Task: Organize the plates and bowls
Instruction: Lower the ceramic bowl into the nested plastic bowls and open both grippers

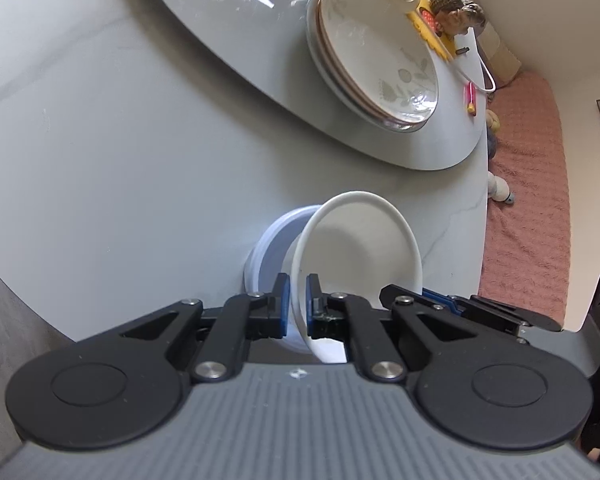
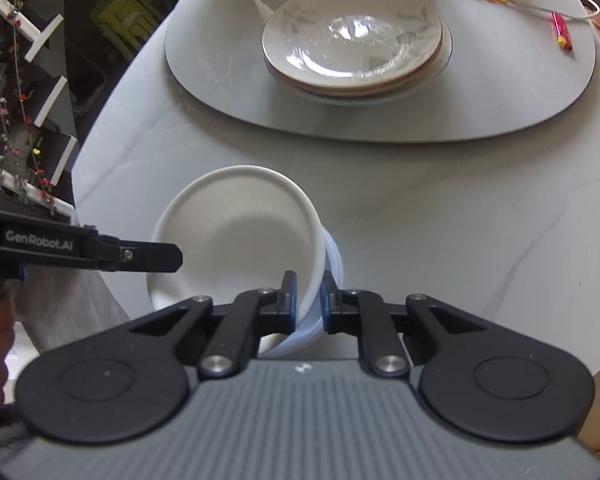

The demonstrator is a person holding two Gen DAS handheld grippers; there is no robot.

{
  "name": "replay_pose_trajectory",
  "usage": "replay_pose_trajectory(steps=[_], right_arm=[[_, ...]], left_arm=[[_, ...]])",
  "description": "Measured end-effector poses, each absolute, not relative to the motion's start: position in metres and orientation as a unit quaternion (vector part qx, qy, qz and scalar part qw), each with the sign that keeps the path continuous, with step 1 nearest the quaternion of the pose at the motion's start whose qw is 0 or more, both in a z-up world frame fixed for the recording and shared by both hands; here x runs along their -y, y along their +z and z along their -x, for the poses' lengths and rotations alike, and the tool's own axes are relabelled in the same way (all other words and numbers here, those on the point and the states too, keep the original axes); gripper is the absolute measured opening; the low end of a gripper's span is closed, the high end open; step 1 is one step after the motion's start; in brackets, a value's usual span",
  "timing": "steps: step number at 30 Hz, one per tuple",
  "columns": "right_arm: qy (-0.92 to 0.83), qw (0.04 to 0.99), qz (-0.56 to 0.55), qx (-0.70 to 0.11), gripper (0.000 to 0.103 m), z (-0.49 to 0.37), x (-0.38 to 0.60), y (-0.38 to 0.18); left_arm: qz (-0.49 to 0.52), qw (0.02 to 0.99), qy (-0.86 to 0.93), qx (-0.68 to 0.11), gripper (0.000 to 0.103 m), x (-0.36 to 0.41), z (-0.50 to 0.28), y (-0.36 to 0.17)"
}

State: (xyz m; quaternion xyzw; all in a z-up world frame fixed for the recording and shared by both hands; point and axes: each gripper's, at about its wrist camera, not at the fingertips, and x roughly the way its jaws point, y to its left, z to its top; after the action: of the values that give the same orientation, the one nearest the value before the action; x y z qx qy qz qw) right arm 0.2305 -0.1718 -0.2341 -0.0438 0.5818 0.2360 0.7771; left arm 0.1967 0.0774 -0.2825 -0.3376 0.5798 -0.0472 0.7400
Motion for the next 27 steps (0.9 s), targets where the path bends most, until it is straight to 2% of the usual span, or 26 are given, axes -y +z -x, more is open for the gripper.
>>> replay_pose_trajectory(steps=[12,14,16,18,19,27], right_arm=[[0.213,0.773,0.037,-0.597,0.016,-0.225,0.177,-0.245],[0.209,0.776,0.026,-0.595,0.016,-0.226,0.18,-0.243],[0.206,0.778,0.016,-0.594,0.028,-0.227,0.181,-0.243],[0.208,0.778,0.009,-0.593,0.041,-0.227,0.183,-0.242],[0.207,0.778,0.007,-0.593,0.045,-0.228,0.184,-0.243],[0.191,0.765,-0.03,-0.615,0.045,-0.234,0.191,-0.256]], left_arm=[[0.338,0.726,-0.055,-0.596,0.008,-0.066,-0.206,-0.295],[0.34,0.725,-0.061,-0.596,0.013,-0.067,-0.204,-0.295],[0.336,0.724,-0.06,-0.599,0.036,-0.067,-0.203,-0.295],[0.325,0.733,-0.055,-0.595,0.048,-0.066,-0.201,-0.292],[0.326,0.735,-0.057,-0.592,0.05,-0.067,-0.199,-0.291],[0.349,0.731,-0.053,-0.585,0.051,-0.072,-0.201,-0.304]])
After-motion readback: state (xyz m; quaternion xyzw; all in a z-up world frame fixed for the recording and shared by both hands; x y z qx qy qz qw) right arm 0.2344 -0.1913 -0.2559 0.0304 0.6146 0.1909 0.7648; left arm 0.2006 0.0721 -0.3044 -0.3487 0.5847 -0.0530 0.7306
